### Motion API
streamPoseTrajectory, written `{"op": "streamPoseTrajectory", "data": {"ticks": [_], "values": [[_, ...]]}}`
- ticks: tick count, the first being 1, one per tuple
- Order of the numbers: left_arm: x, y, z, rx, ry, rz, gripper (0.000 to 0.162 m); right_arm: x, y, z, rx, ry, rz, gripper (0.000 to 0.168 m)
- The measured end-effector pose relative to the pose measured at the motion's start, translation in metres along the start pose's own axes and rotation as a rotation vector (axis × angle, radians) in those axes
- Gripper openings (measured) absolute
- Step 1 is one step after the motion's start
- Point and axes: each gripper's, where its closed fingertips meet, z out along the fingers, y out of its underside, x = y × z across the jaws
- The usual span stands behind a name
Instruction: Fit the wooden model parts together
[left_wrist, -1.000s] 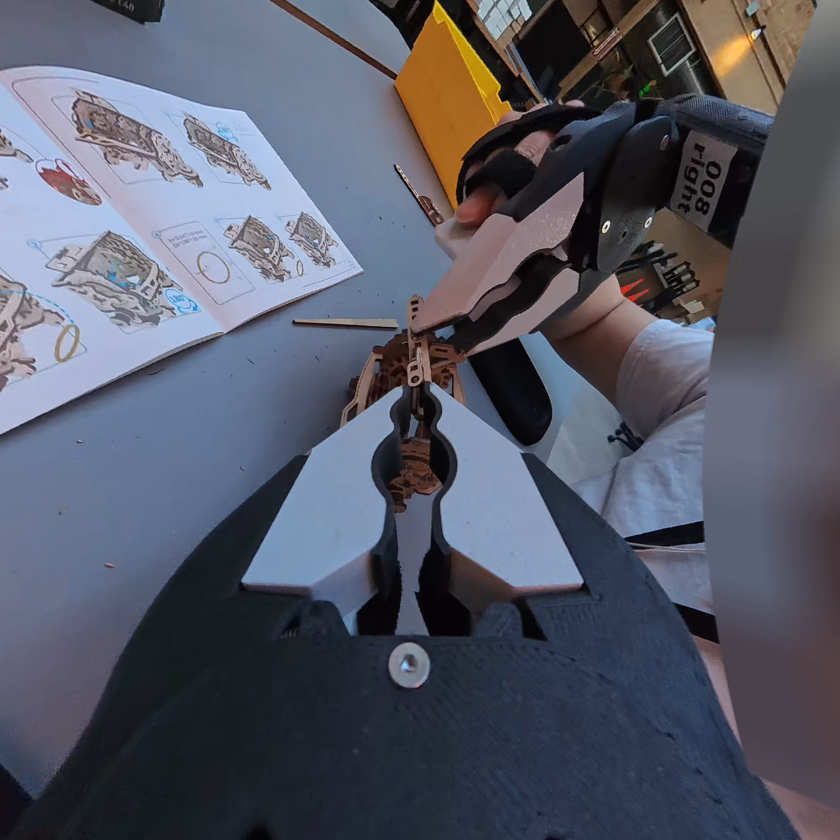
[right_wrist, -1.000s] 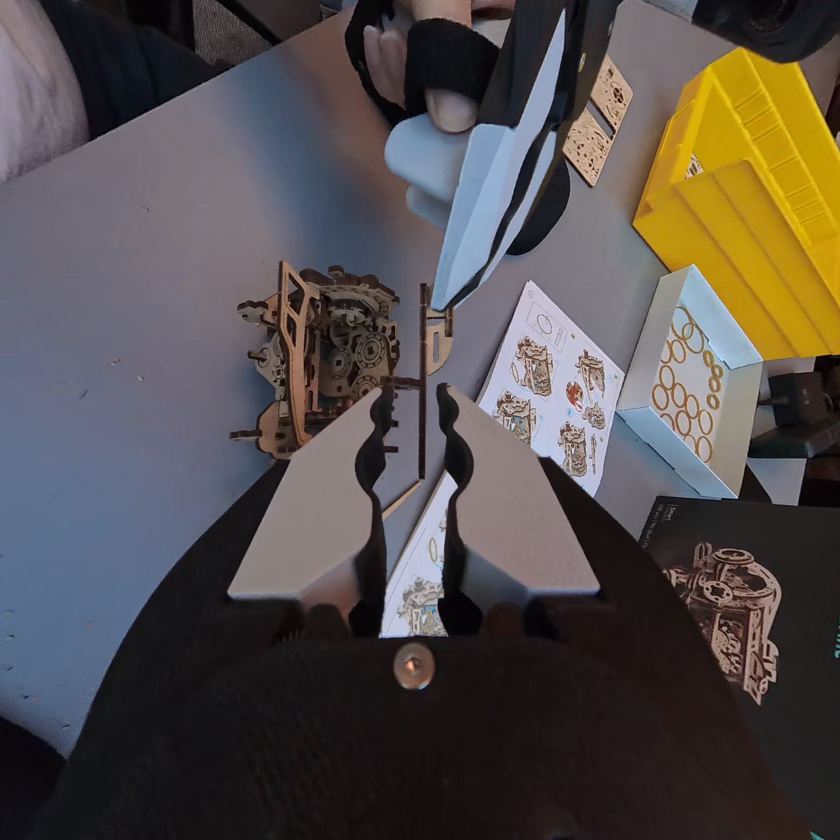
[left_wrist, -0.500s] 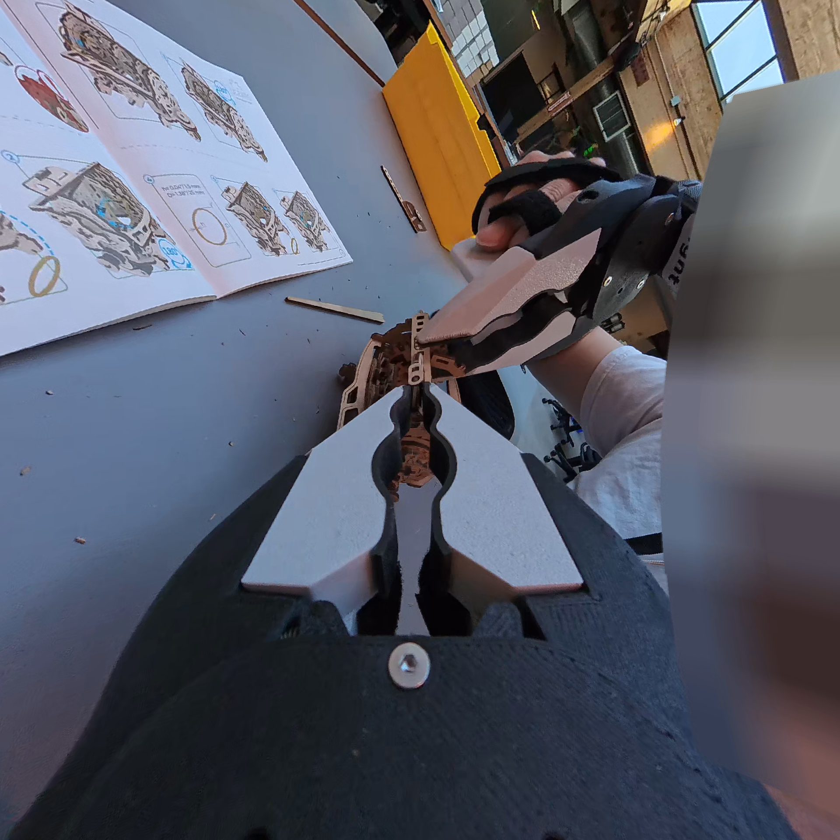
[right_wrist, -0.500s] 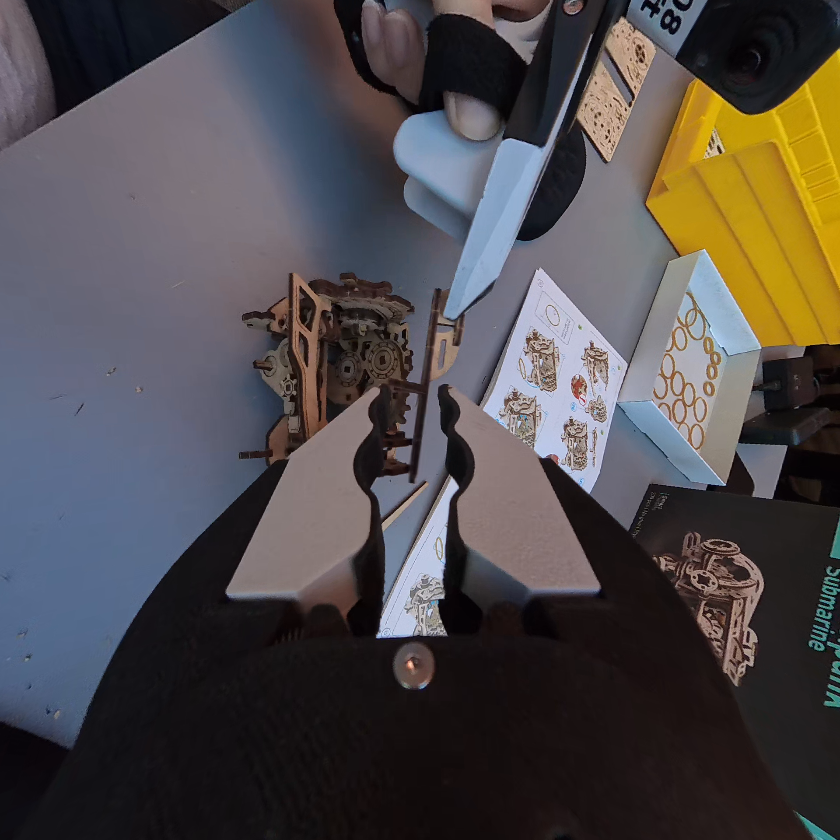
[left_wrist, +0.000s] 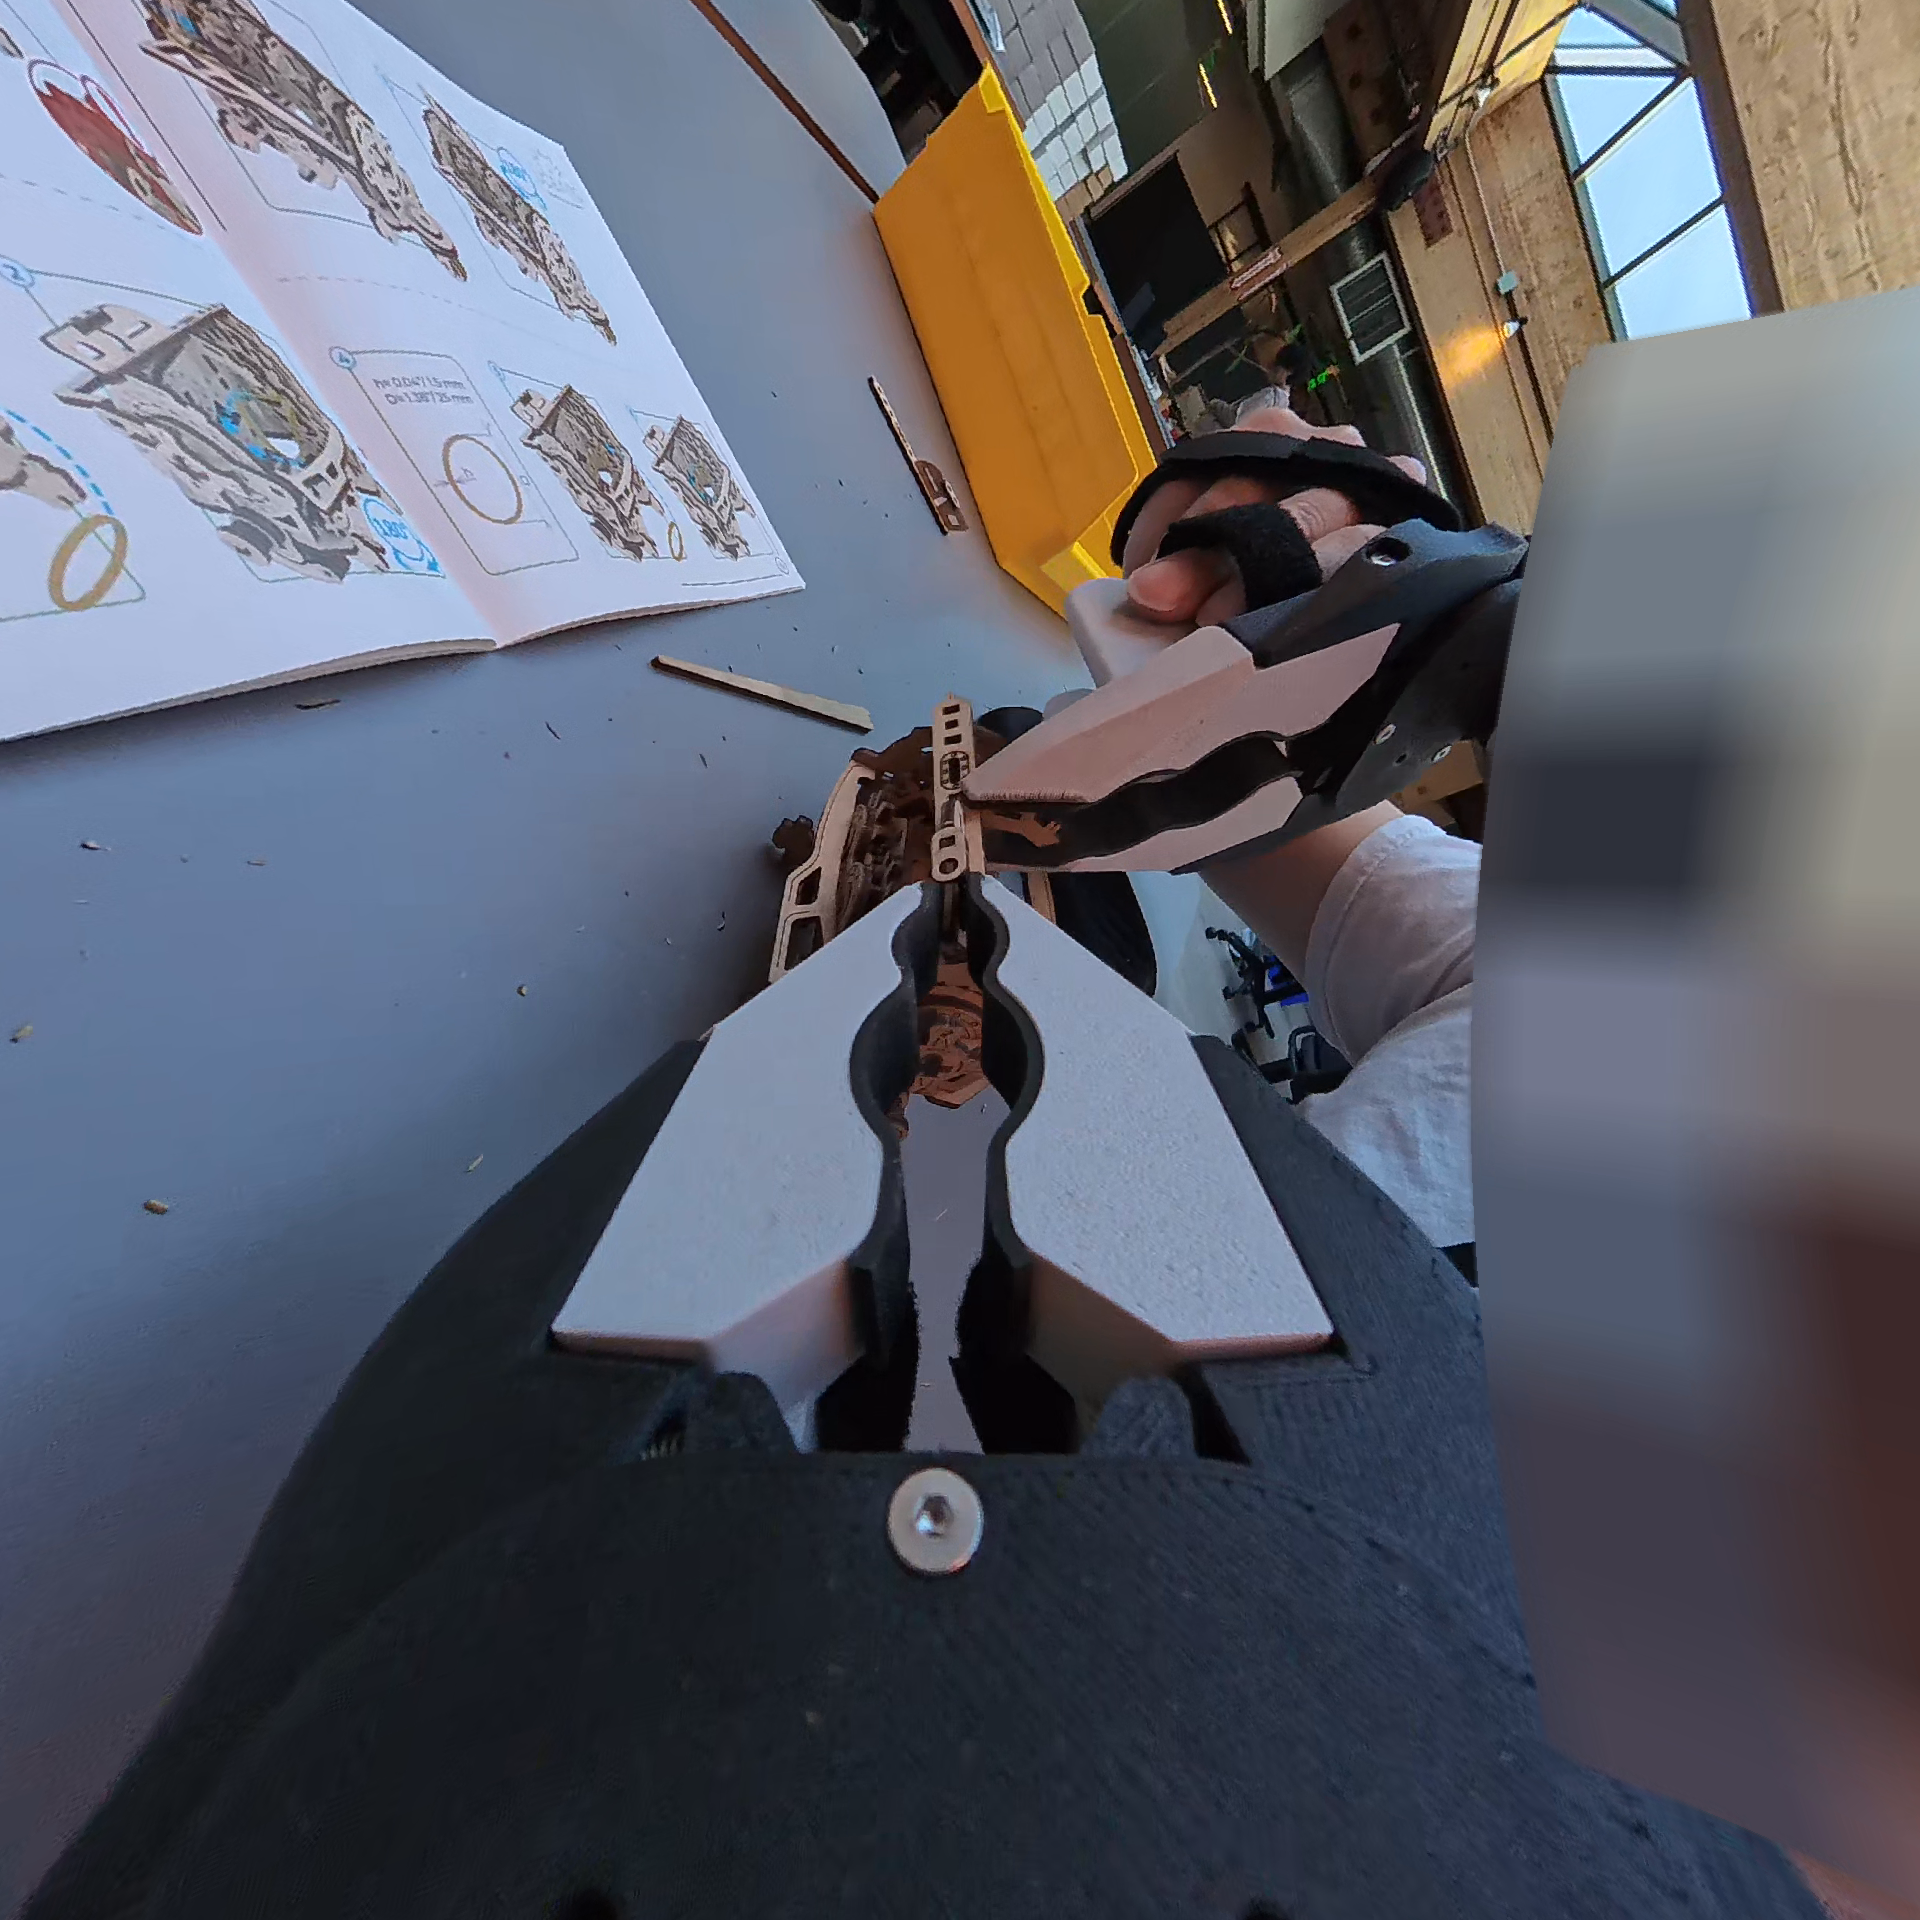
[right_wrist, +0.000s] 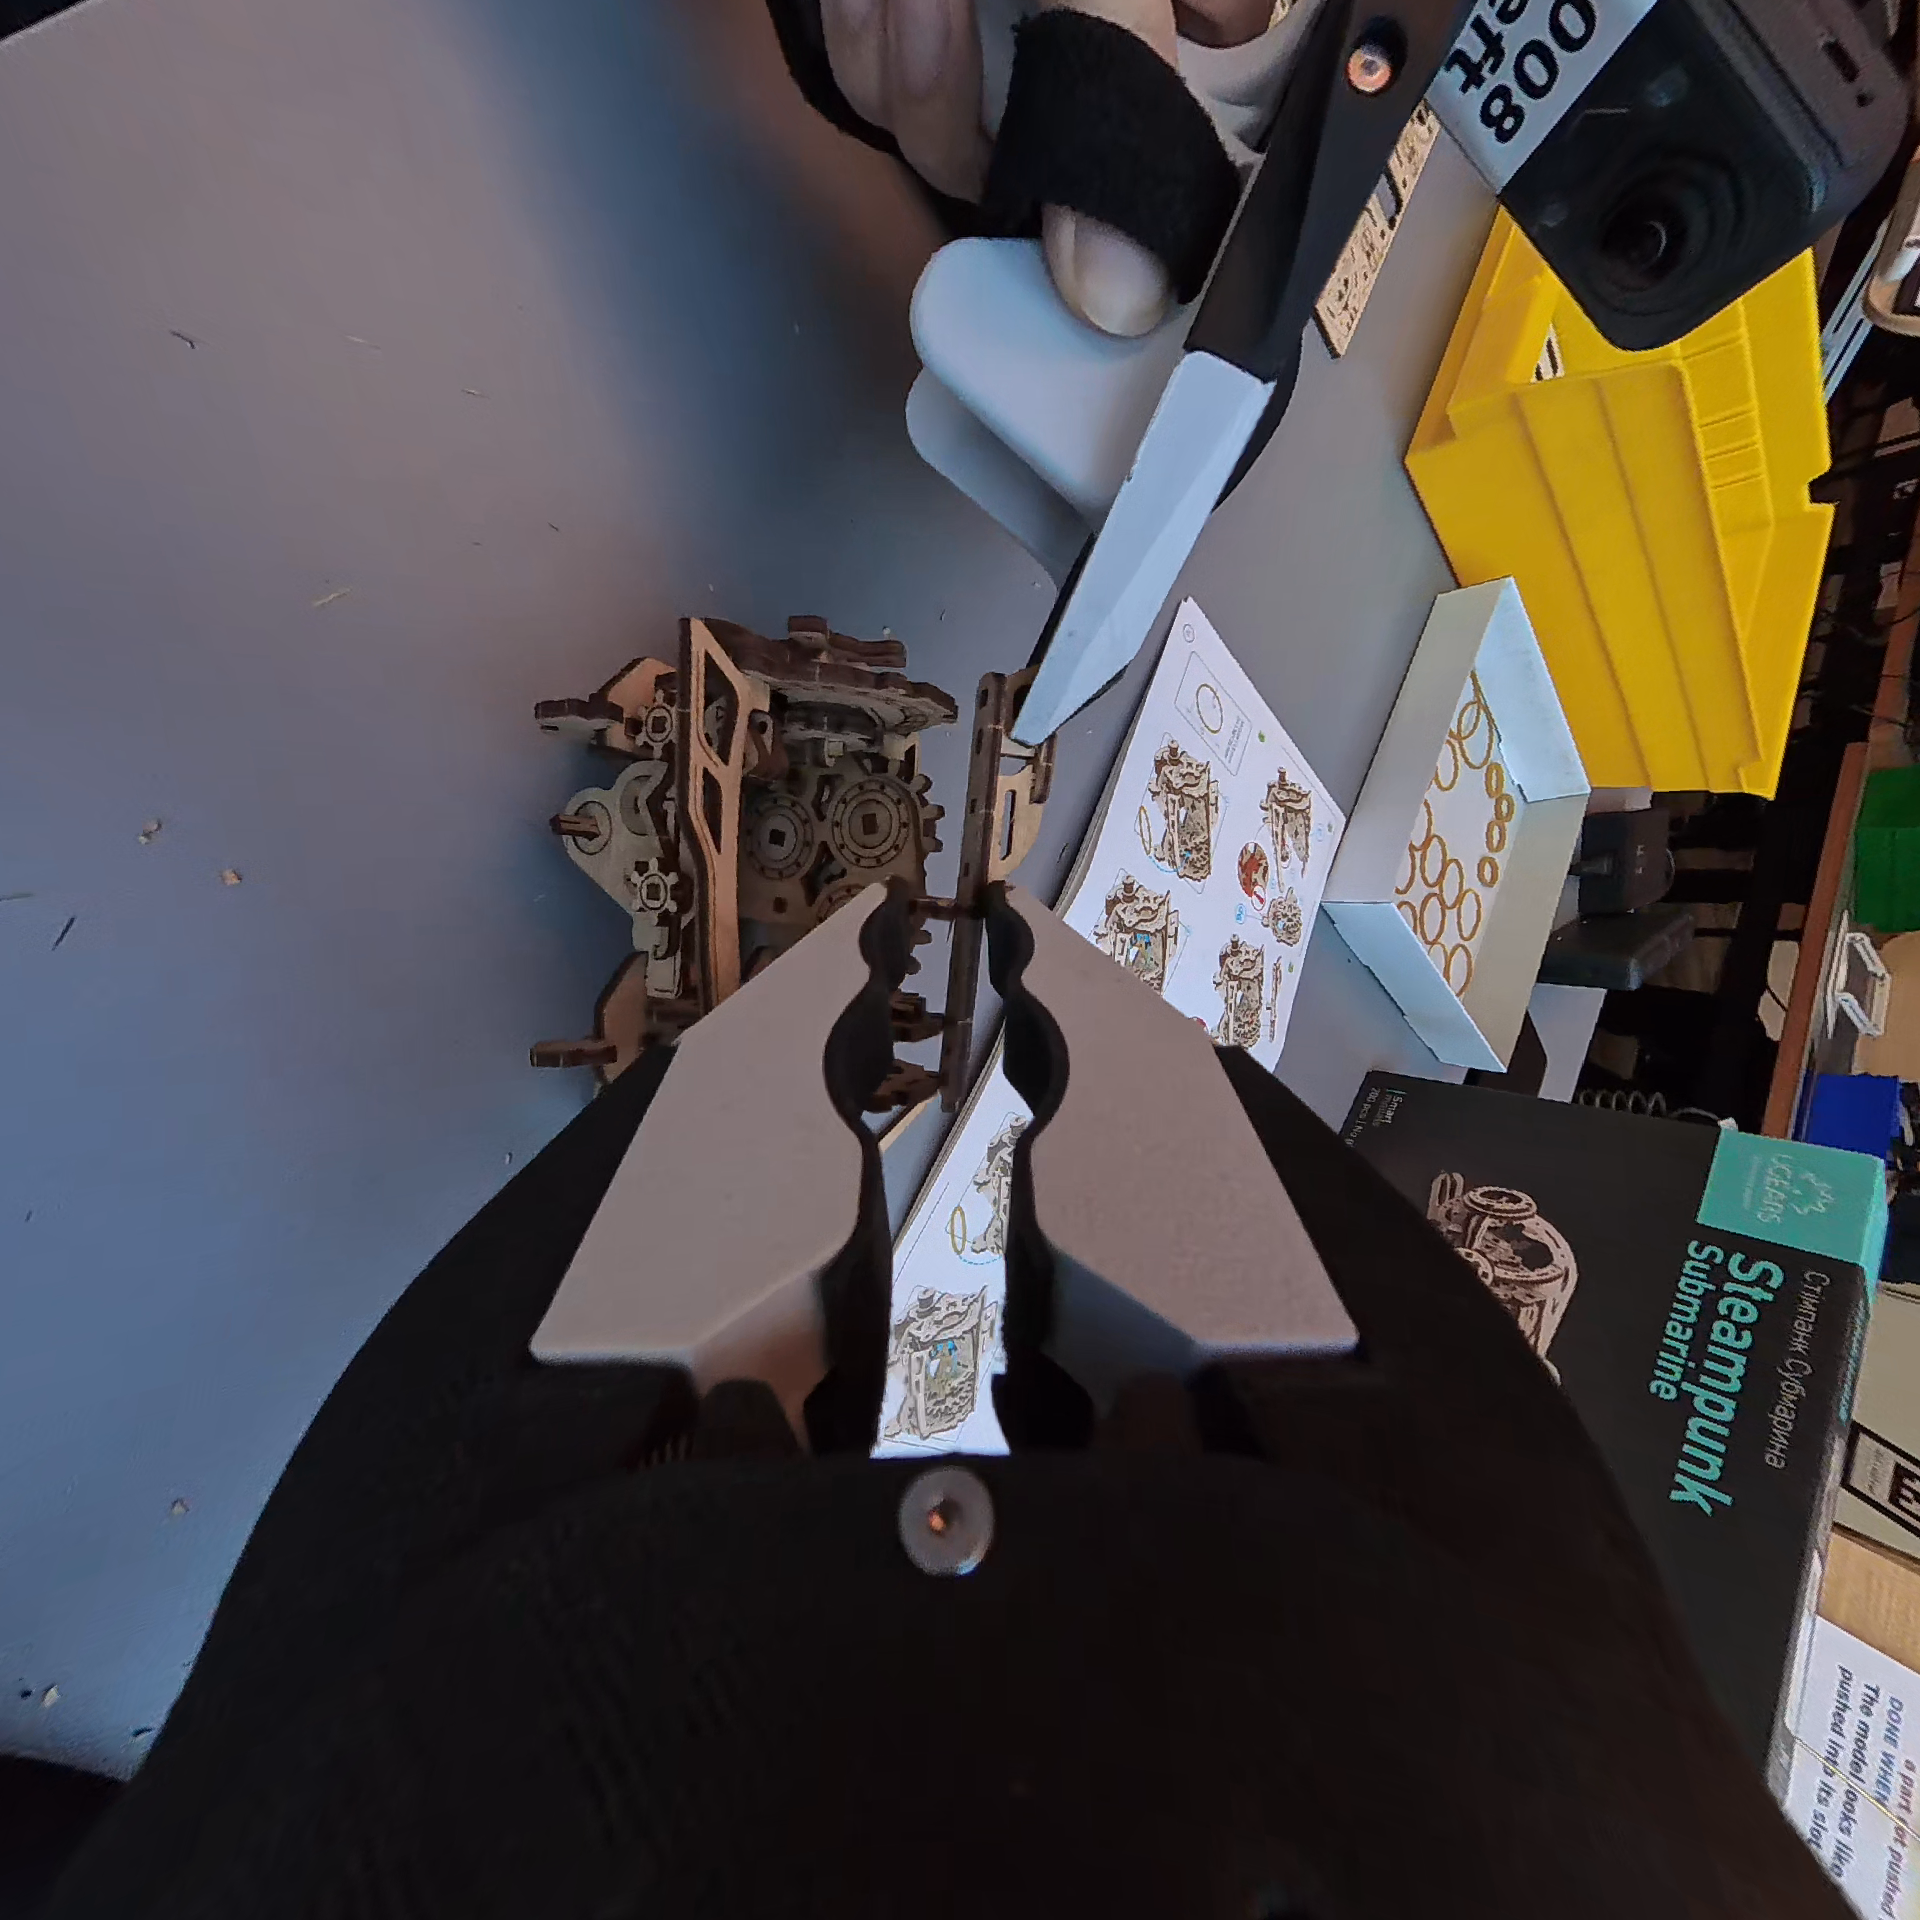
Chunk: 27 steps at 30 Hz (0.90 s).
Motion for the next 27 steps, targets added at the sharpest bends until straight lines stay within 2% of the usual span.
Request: {"op": "streamPoseTrajectory", "data": {"ticks": [14,17,19,27], "values": [[0.006,0.002,0.002,0.003,0.039,0.027,0.002,-0.002,0.003,-0.004,-0.071,-0.015,-0.008,0.012],[0.011,-0.003,-0.004,0.036,0.062,0.056,0.018,0.001,0.004,-0.006,-0.086,-0.004,-0.008,0.012],[0.007,-0.006,-0.011,0.062,0.027,0.117,0.024,0.001,0.004,-0.007,-0.091,-0.012,-0.007,0.012],[0.004,0.001,-0.029,0.108,-0.126,0.449,0.027,0.0,0.003,-0.006,-0.118,-0.021,-0.053,0.012]]}}
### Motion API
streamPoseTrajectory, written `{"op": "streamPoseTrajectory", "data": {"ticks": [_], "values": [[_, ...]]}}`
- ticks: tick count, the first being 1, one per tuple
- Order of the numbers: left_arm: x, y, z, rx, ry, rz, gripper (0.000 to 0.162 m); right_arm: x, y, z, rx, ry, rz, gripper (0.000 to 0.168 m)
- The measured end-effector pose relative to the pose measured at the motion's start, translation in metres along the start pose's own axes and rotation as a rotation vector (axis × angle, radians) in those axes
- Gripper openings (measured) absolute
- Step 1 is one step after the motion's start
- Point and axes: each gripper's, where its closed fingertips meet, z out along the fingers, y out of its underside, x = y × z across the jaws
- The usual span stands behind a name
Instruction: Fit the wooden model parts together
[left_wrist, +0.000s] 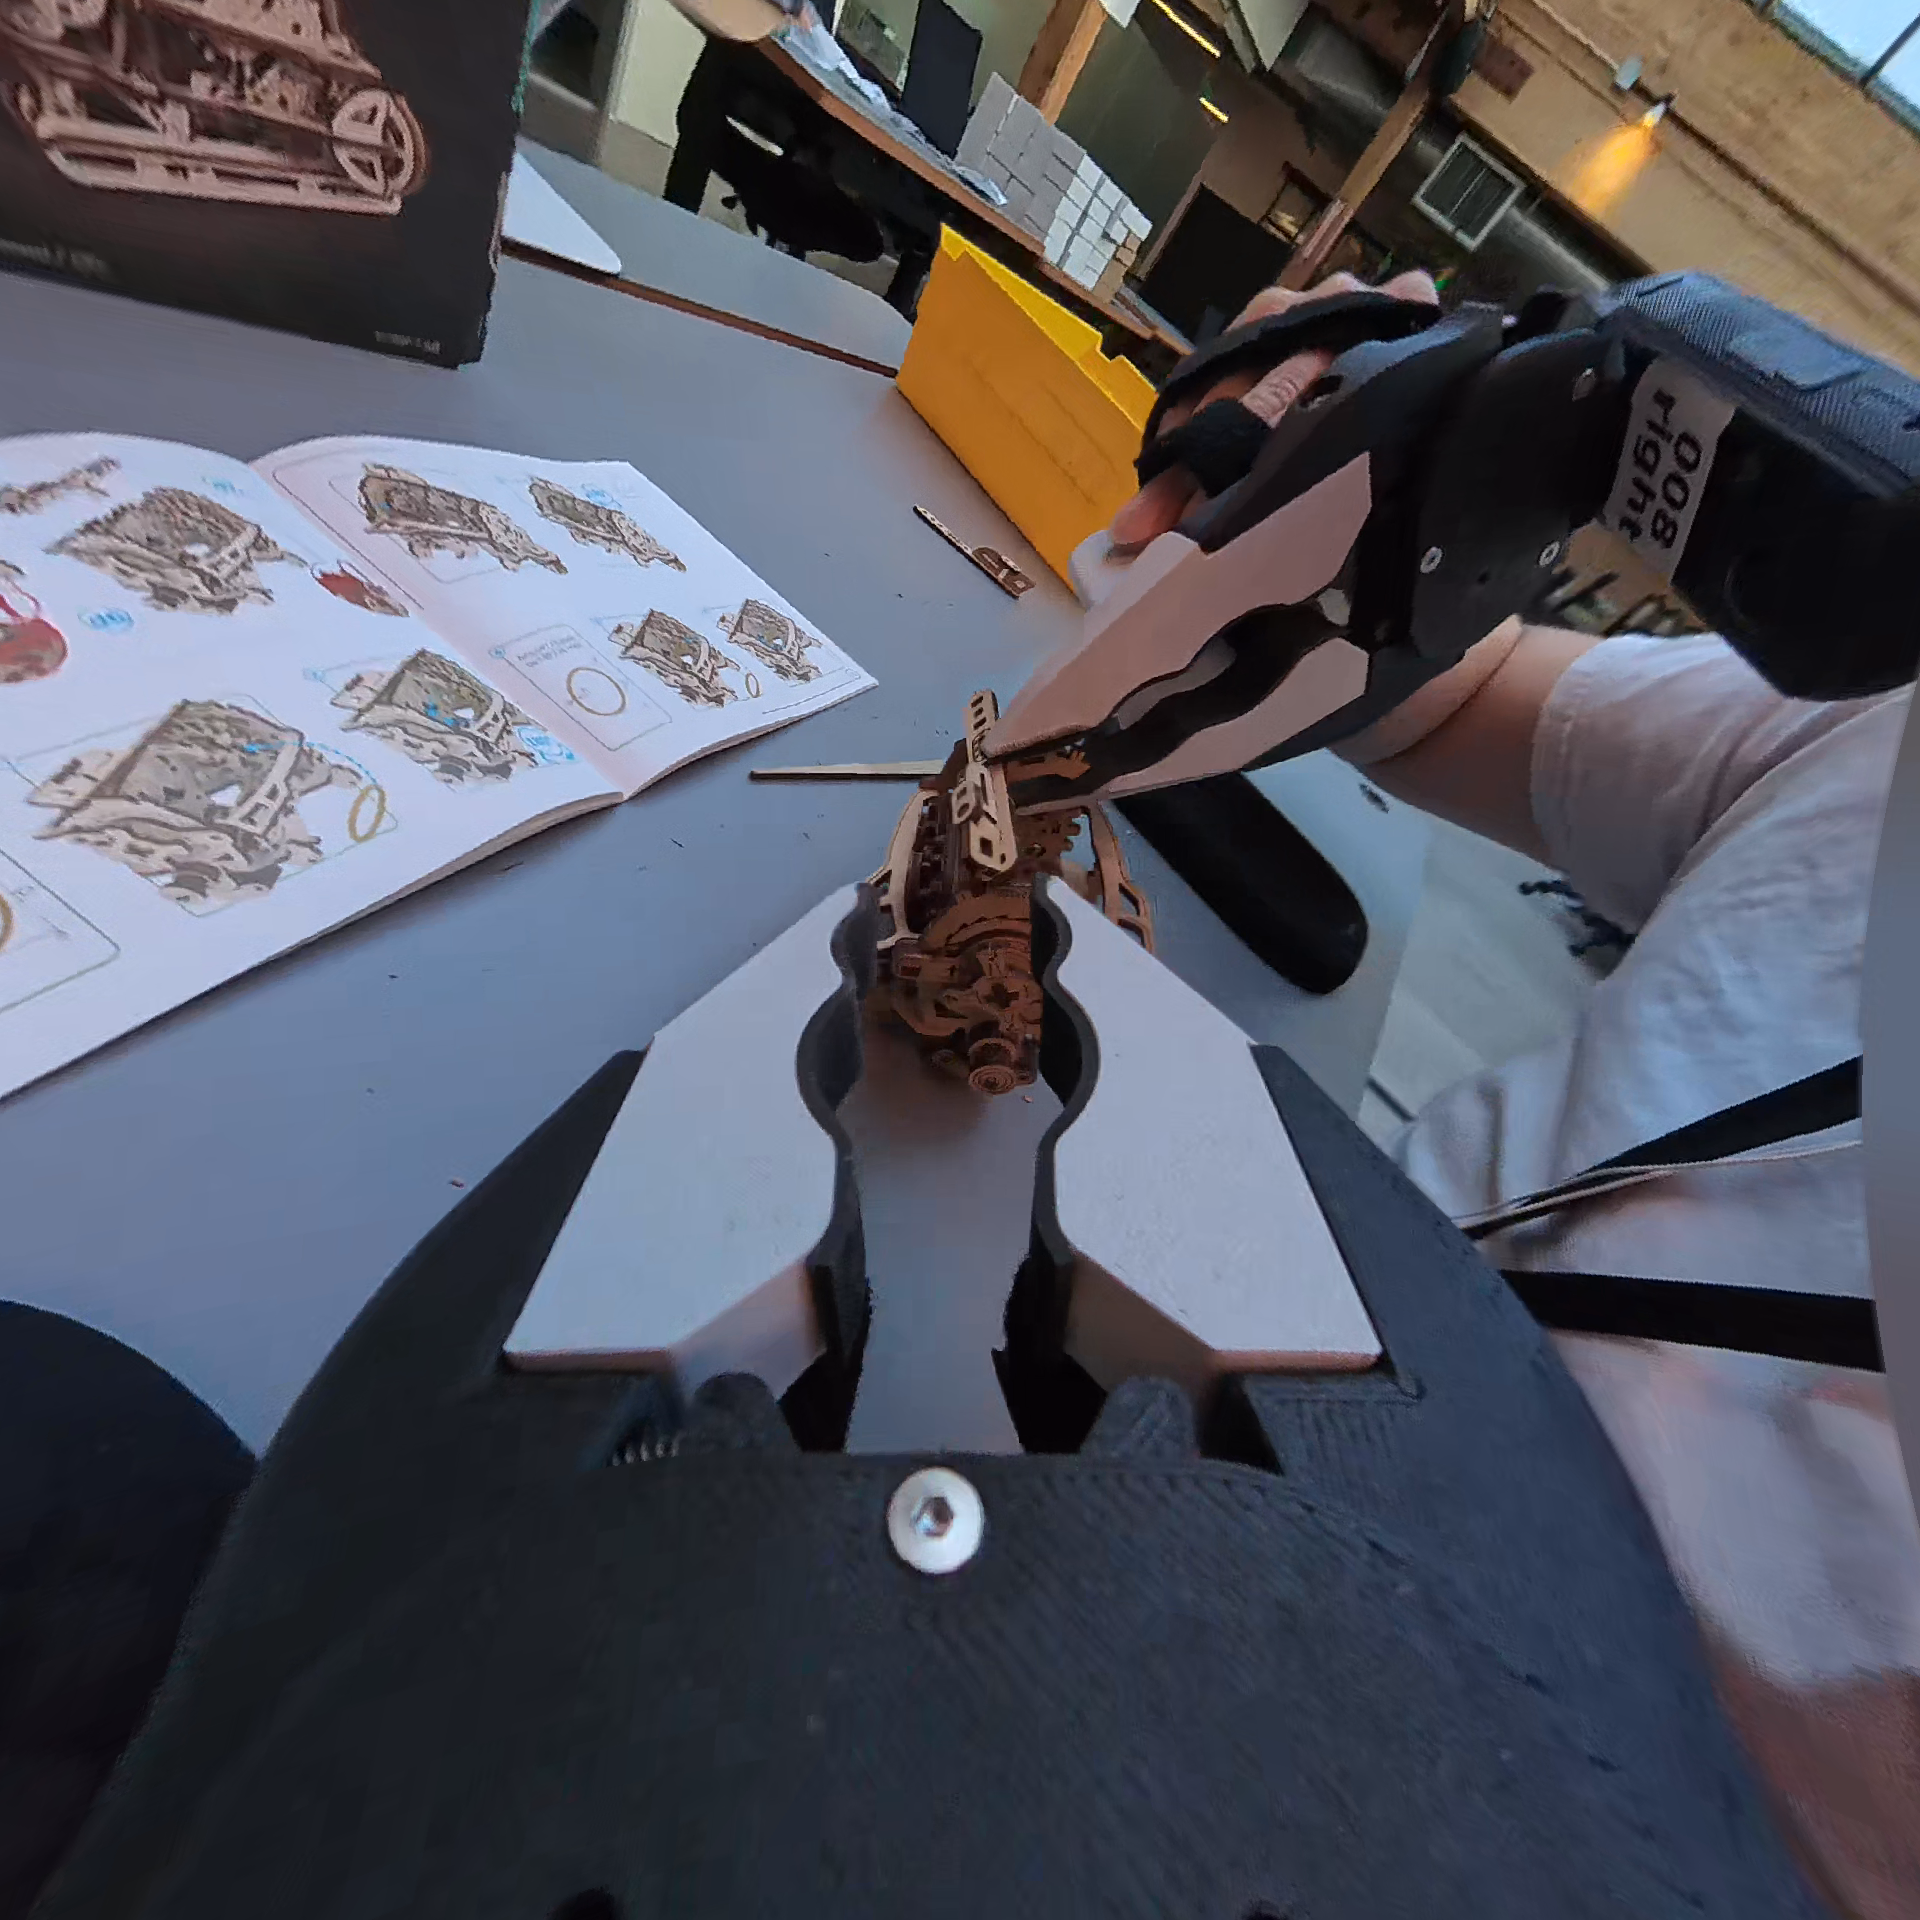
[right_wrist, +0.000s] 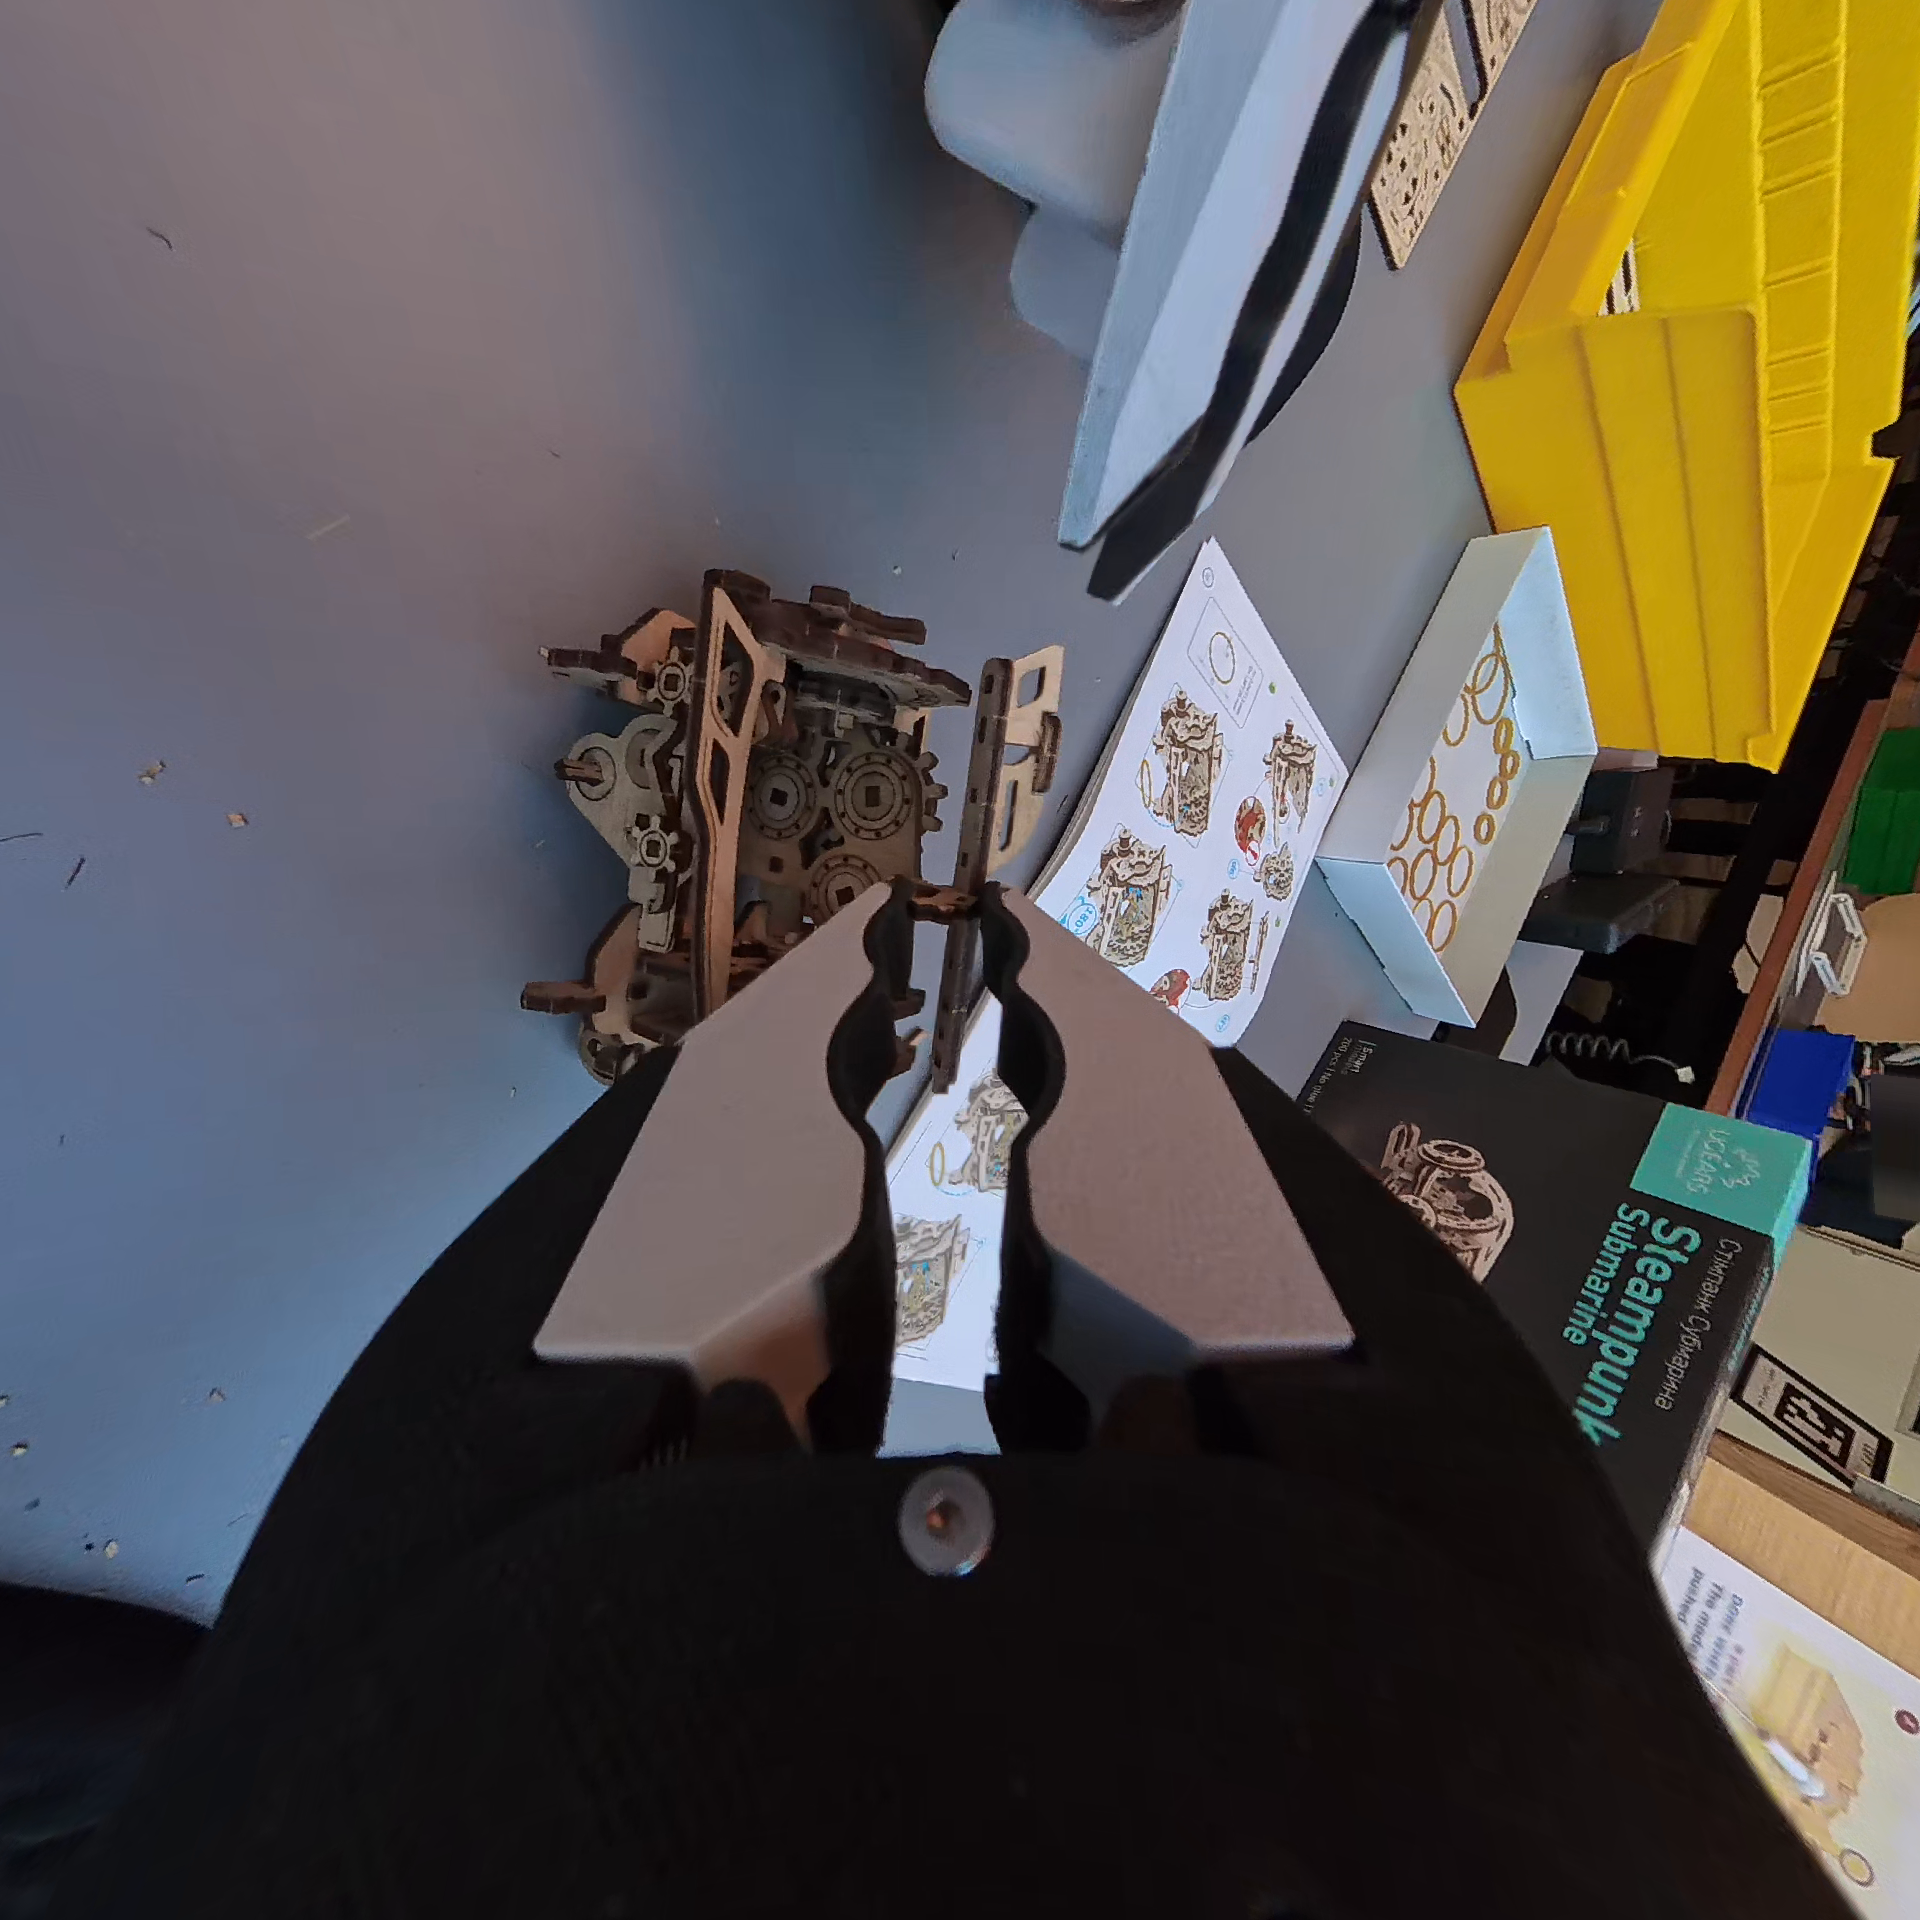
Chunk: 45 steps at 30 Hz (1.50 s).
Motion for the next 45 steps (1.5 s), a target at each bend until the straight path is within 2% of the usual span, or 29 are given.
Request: {"op": "streamPoseTrajectory", "data": {"ticks": [3,7,9,13,17,24,33,38,45], "values": [[-0.001,0.002,-0.002,-0.017,-0.103,0.193,0.031,0.003,0.005,0.003,-0.045,0.014,-0.02,0.012],[0.006,0.01,0.004,-0.058,-0.172,0.419,0.059,-0.001,0.004,0.005,-0.062,-0.007,-0.033,0.012],[0.014,0.015,0.01,-0.067,-0.166,0.485,0.064,-0.001,0.004,0.004,-0.066,-0.008,-0.037,0.012],[0.018,0.015,0.016,-0.05,-0.203,0.59,0.063,-0.001,0.005,0.005,-0.078,-0.006,-0.042,0.012],[0.014,0.014,0.02,-0.055,-0.231,0.612,0.063,0.0,0.005,0.006,-0.096,0.003,-0.072,0.012],[0.014,0.008,0.023,-0.053,-0.205,0.601,0.049,-0.001,0.005,0.005,-0.113,0.009,-0.105,0.012],[0.014,0.013,0.032,-0.081,-0.187,0.569,0.041,-0.003,0.004,0.005,-0.11,0.014,-0.119,0.012],[0.014,0.013,0.032,-0.082,-0.191,0.561,0.04,-0.003,0.004,0.005,-0.105,0.015,-0.12,0.012],[0.014,0.016,0.032,-0.096,-0.196,0.553,0.047,-0.003,0.003,0.005,-0.103,0.009,-0.116,0.012]]}}
